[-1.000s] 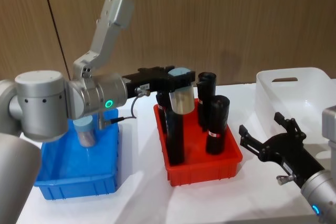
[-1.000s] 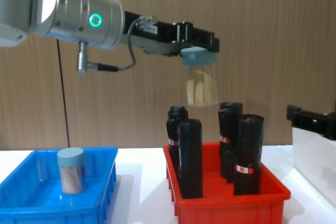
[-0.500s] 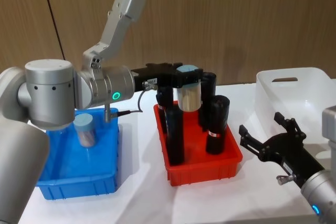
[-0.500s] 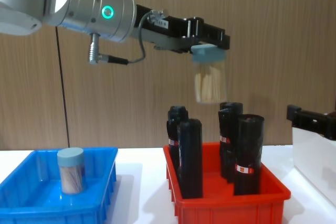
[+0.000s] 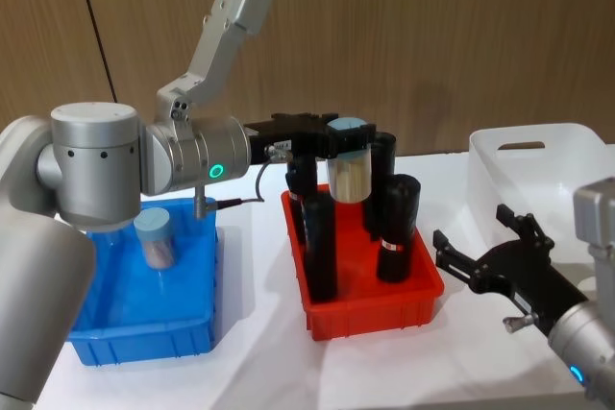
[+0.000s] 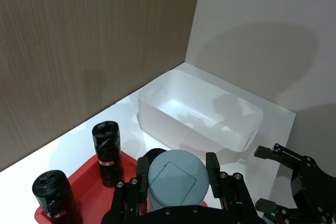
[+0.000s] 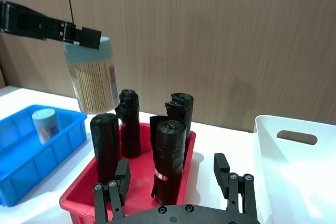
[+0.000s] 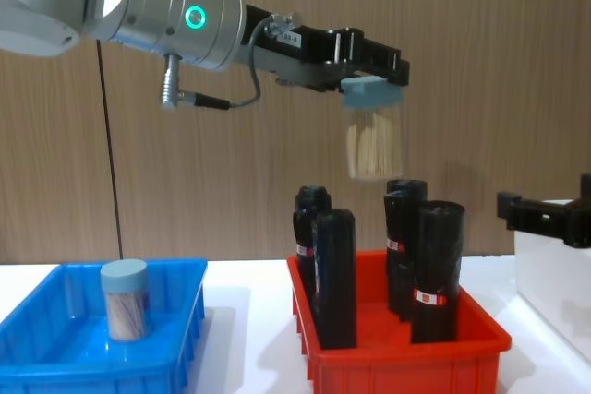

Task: Pick the cotton swabs from the blue box and place them into the white box.

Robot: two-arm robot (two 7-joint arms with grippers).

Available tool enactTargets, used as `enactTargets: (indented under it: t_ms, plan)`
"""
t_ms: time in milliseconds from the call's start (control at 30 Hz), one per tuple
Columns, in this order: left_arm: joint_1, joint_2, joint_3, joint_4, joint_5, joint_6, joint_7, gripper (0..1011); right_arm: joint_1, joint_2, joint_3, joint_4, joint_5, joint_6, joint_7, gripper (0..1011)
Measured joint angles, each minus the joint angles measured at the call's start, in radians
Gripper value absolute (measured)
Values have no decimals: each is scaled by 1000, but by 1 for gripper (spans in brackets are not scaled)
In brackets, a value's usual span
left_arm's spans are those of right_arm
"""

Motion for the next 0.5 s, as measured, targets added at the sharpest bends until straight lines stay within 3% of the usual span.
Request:
enactTargets:
  t_ms: [200,500]
  plan:
    - [-3,-1,1,2,2,1,-2,669,39,-2,5,1,-12,96,32,1001]
    - [-5,-2,1,4,3,2,-3,669,89,-9,11,14,-8,194,81,1001]
